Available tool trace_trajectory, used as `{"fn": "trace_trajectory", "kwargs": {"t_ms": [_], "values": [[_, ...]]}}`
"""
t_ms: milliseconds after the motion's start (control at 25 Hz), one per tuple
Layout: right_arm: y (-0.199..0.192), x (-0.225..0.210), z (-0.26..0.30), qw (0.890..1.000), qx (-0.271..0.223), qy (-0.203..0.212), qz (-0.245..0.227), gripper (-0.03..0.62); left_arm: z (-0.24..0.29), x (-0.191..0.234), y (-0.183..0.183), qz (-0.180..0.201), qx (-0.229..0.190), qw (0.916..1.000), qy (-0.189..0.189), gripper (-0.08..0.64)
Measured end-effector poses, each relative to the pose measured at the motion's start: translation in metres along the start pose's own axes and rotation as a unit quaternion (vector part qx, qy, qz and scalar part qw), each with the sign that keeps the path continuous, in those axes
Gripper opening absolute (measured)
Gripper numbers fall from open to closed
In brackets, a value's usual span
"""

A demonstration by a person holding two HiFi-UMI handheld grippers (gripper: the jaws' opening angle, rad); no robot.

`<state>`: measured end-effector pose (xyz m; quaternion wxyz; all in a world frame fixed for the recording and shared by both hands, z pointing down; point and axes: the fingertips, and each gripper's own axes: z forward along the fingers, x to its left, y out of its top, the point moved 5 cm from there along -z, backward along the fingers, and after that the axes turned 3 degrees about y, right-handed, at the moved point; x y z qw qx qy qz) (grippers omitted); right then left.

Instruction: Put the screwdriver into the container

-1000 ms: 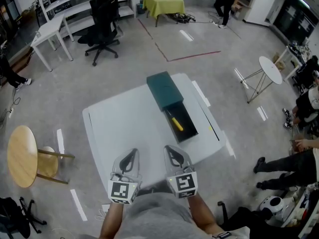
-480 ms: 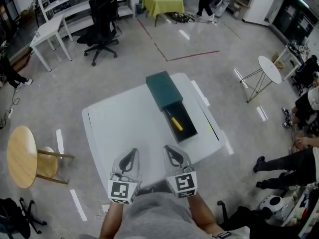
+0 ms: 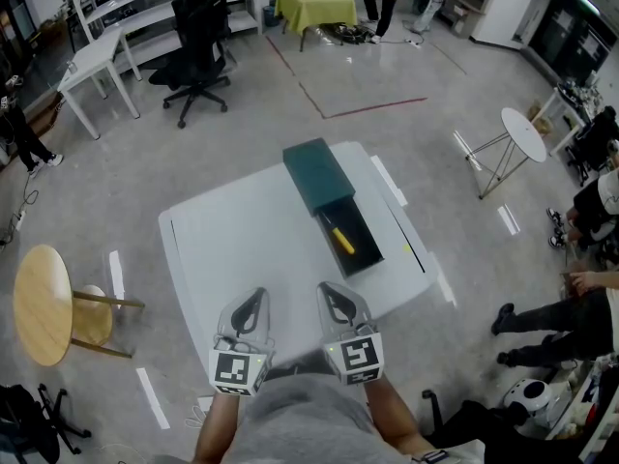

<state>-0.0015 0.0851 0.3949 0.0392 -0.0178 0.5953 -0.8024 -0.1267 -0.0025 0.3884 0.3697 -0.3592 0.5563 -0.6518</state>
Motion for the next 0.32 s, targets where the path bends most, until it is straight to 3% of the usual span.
{"fn": "trace_trajectory", "kwargs": {"t_ms": [320], "values": [[-0.0008, 0.0004, 0.0041, 1.0, 0.001, 0.001, -0.001, 0.002, 0.0018, 0.0037, -0.0009, 0.0, 0.003, 1.0, 0.002, 0.012]]}}
